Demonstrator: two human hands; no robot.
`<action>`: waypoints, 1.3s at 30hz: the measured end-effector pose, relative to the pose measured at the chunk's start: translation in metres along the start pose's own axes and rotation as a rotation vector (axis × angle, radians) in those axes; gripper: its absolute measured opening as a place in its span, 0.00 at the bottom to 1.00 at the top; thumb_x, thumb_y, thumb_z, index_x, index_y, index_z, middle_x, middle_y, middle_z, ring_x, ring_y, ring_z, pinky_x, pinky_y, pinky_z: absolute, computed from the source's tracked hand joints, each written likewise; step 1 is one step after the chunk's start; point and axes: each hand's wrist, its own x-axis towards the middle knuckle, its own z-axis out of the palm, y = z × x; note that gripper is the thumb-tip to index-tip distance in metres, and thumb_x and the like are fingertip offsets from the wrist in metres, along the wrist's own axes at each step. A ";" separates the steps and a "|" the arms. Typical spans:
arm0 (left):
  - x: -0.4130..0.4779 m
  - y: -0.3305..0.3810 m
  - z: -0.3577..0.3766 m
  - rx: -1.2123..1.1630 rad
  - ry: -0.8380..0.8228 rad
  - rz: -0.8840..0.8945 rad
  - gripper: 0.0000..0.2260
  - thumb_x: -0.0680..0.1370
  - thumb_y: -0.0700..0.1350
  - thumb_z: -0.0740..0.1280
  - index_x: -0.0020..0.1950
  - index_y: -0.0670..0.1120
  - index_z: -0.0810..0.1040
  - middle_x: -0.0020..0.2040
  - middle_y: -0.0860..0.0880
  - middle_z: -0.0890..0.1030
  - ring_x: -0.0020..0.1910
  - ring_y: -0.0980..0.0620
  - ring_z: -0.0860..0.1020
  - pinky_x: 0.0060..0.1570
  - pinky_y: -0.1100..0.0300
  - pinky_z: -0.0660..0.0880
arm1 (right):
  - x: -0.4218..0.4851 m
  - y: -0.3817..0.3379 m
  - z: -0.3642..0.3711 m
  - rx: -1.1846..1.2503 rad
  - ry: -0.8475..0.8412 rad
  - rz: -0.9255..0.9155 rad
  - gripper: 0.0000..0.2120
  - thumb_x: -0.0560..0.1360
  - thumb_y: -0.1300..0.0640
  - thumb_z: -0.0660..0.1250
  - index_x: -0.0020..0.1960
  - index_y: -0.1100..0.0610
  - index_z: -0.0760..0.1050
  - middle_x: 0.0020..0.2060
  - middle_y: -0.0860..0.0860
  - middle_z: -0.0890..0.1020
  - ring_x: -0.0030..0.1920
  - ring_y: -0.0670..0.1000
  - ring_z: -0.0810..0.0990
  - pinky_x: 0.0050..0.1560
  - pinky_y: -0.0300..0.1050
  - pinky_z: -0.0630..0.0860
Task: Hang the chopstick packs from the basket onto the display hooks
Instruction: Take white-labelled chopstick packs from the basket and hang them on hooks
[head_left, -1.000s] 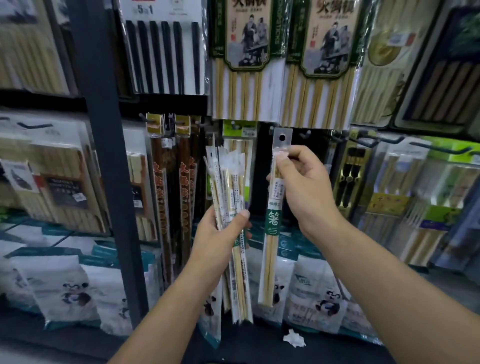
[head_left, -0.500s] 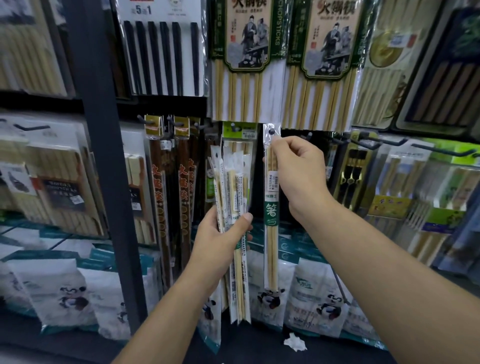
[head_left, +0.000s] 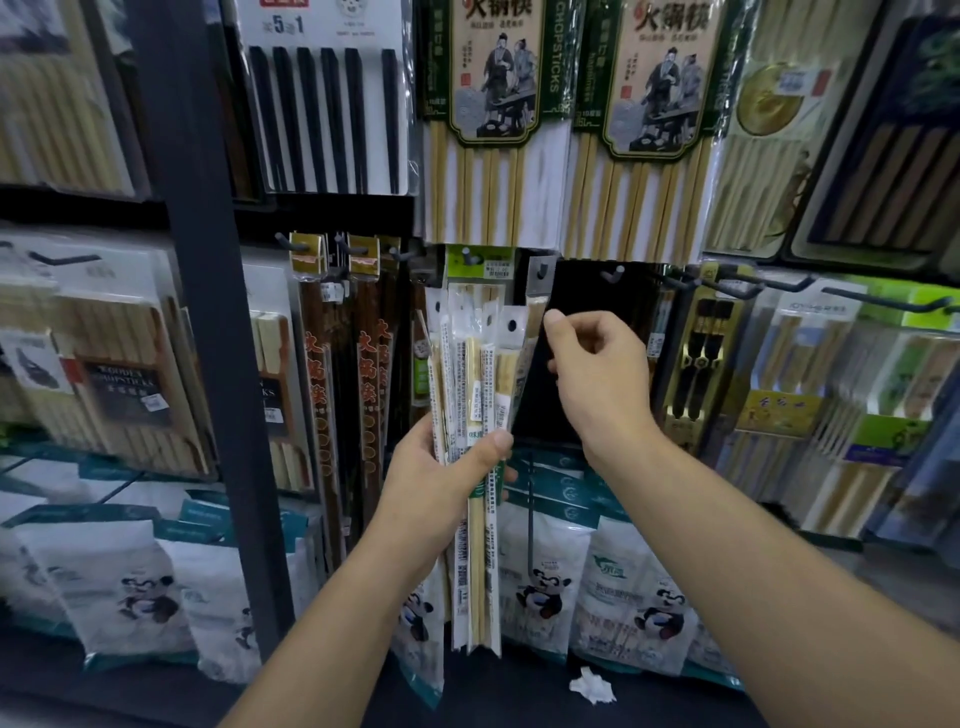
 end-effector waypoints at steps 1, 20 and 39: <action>-0.001 0.000 0.000 -0.003 -0.003 0.007 0.10 0.77 0.46 0.75 0.57 0.48 0.82 0.47 0.46 0.88 0.42 0.47 0.87 0.41 0.63 0.81 | -0.006 0.001 0.000 0.021 -0.032 0.003 0.11 0.80 0.46 0.68 0.45 0.51 0.79 0.40 0.52 0.83 0.43 0.49 0.82 0.48 0.50 0.80; -0.003 0.000 -0.004 -0.082 0.034 -0.001 0.07 0.79 0.42 0.73 0.56 0.48 0.83 0.45 0.45 0.87 0.40 0.48 0.85 0.39 0.58 0.81 | -0.009 -0.027 0.001 0.151 -0.060 -0.120 0.13 0.80 0.55 0.66 0.40 0.60 0.79 0.32 0.52 0.76 0.34 0.46 0.73 0.33 0.38 0.72; -0.005 0.001 -0.005 -0.002 0.030 -0.020 0.16 0.75 0.51 0.77 0.61 0.54 0.79 0.54 0.49 0.87 0.46 0.47 0.87 0.46 0.59 0.82 | 0.011 -0.024 0.009 0.066 0.036 -0.136 0.18 0.81 0.51 0.65 0.37 0.59 0.77 0.25 0.42 0.70 0.29 0.41 0.68 0.31 0.33 0.68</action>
